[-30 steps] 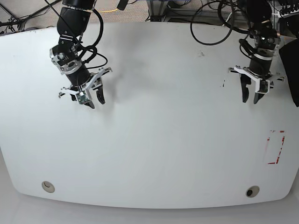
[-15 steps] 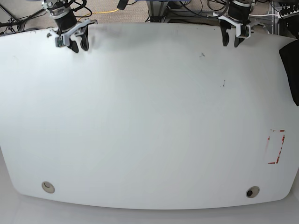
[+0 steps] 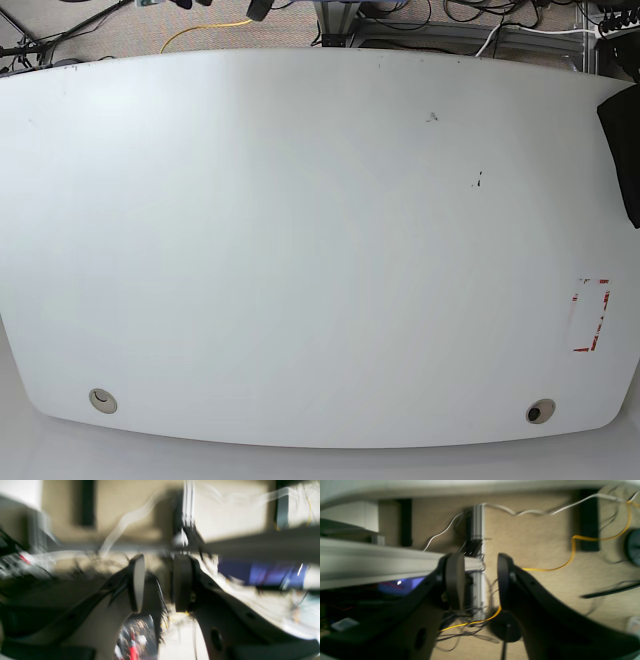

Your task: Fold the T-shirt properly

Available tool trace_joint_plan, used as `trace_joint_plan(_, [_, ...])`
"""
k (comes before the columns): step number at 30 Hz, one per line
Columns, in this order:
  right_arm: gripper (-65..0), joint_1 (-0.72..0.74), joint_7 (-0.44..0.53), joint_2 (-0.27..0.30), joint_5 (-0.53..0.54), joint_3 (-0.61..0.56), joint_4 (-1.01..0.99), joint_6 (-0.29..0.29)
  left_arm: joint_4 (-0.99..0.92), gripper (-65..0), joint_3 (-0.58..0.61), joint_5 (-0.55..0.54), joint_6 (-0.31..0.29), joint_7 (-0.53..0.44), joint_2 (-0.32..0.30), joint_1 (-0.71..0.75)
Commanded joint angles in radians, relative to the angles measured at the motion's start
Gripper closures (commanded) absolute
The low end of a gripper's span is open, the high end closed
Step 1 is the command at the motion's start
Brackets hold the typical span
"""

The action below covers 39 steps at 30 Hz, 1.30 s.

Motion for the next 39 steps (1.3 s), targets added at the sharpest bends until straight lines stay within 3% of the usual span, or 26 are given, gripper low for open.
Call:
trace_joint_plan(1, [-21.1, 0.001, 0.019, 0.000, 0.008, -0.011, -0.107, 0.016, -0.154, -17.2, 0.027, -0.009, 0.001, -0.018, -0.064, -0.041])
trace_joint_plan(4, [-21.1, 0.056, 0.019, 0.000, -0.030, -0.027, -0.213, 0.016, -0.324, -17.2, 0.059, -0.009, 0.001, -0.018, -0.096, -0.127])
trace_joint_plan(11, [-21.1, 0.237, 0.022, -0.023, -0.237, -0.054, -0.506, 0.011, -0.835, -17.2, 0.168, -0.006, 0.001, -0.020, -0.182, -0.392])
trace_joint_plan(18, [-21.1, 0.434, 0.022, 0.032, -0.262, -0.129, -0.783, -0.097, -1.180, -17.2, 0.182, -0.004, 0.004, -0.022, -0.193, -0.618])
trace_joint_plan(20, [-21.1, 0.504, 0.022, 0.054, -0.259, -0.151, -0.890, -0.141, -1.246, -17.4, 0.187, -0.001, 0.032, -0.022, -0.193, -0.667])
trace_joint_plan(26, [-21.2, 0.667, 0.022, 0.081, -0.260, -0.211, -1.106, -0.241, -1.366, -17.4, 0.328, -0.007, 0.246, -0.014, -0.194, -0.790])
trace_joint_plan(34, [-21.6, 0.731, 0.022, 0.098, -0.262, -0.258, -1.125, -0.319, -1.374, -17.5, 0.322, -0.009, 0.259, -0.011, -0.188, -0.853])
trace_joint_plan(39, [-21.6, 0.748, 0.021, 0.101, -0.262, -0.260, -1.125, -0.327, -1.371, -17.5, 0.310, -0.009, 0.257, -0.011, -0.187, -0.854])
